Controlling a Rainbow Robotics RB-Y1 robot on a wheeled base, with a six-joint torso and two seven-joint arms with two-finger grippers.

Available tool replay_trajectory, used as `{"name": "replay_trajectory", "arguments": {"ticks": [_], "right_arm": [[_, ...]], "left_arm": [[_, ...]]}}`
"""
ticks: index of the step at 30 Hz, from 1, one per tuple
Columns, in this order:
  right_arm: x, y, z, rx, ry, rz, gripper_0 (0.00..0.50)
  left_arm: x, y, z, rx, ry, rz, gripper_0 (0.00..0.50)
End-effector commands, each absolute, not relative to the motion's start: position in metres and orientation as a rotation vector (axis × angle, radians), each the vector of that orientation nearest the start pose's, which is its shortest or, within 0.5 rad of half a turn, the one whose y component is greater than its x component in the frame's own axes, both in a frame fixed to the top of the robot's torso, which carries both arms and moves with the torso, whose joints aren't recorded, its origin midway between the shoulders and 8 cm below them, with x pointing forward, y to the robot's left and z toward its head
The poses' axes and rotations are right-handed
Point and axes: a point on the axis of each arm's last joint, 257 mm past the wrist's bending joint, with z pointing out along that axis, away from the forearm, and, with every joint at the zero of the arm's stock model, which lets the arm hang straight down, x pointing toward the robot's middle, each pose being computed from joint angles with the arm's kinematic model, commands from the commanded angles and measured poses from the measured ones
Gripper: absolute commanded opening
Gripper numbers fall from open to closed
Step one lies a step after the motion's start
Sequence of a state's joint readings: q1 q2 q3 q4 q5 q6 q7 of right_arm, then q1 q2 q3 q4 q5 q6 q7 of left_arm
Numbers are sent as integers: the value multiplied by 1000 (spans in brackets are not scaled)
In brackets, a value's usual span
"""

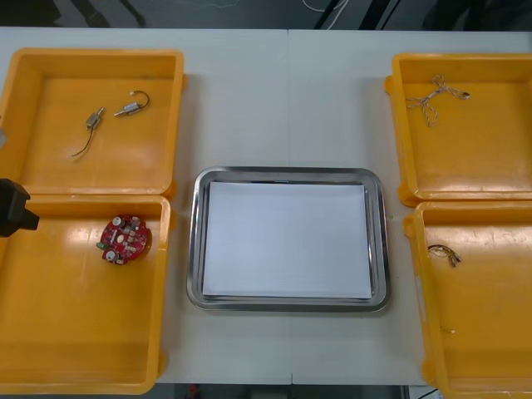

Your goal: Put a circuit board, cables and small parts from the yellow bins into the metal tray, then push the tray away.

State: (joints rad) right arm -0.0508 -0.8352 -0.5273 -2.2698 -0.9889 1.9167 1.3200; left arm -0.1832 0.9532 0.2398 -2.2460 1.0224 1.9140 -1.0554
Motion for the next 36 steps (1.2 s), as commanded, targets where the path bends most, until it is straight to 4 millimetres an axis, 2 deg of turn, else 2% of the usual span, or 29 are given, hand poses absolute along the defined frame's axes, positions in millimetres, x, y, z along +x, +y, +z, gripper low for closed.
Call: {"name": "replay_trajectory", "arguments": {"ticks": [1, 25, 26, 36], "right_arm": [[350, -405, -115, -103, 2586, -103, 500], [350, -405, -115, -103, 2586, -103, 500], [346, -402, -125, -94, 2610, -80, 500], [343, -401, -135, -106, 2634, -86, 500]], "left_arm": [[356, 365, -137, 32, 2704, 65, 500], [356, 365, -137, 32, 2704, 65, 500], [356, 365, -137, 32, 2704, 65, 500], [356, 365, -137, 32, 2704, 65, 500]]}}
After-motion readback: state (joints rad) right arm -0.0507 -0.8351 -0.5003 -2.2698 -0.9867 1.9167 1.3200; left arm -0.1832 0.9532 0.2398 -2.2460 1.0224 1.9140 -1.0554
